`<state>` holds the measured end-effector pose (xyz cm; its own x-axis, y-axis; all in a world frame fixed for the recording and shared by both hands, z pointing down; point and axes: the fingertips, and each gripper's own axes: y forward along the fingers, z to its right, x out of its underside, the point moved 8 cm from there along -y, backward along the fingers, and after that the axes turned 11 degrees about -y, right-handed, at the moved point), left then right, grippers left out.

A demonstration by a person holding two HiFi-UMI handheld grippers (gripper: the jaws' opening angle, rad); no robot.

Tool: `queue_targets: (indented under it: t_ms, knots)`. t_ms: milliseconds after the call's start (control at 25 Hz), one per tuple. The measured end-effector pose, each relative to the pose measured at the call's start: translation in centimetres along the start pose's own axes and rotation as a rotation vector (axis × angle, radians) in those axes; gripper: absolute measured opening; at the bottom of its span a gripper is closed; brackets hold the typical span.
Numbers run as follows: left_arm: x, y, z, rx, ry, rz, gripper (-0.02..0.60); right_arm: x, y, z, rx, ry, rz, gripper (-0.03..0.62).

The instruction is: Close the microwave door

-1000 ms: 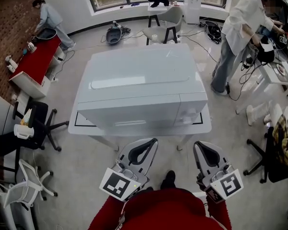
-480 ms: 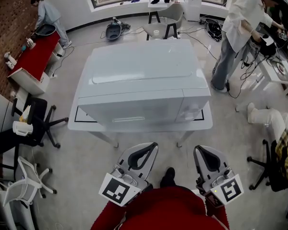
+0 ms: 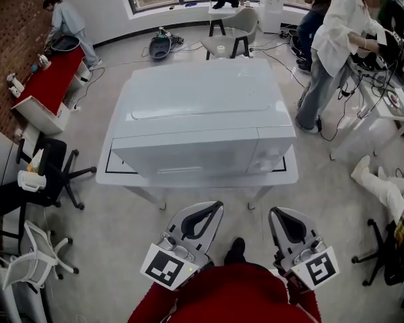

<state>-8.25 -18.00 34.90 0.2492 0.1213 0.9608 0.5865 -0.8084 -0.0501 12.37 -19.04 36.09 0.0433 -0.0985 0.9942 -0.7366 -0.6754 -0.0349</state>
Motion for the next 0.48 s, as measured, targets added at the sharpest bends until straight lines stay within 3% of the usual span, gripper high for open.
queue_targets:
  t_ms: [480]
  knots:
    - [0.46,0.16,-0.27,-0.01,0.011,-0.021,0.008,0.45,0.06,0.46,0.014,0.01,0.003,0.011]
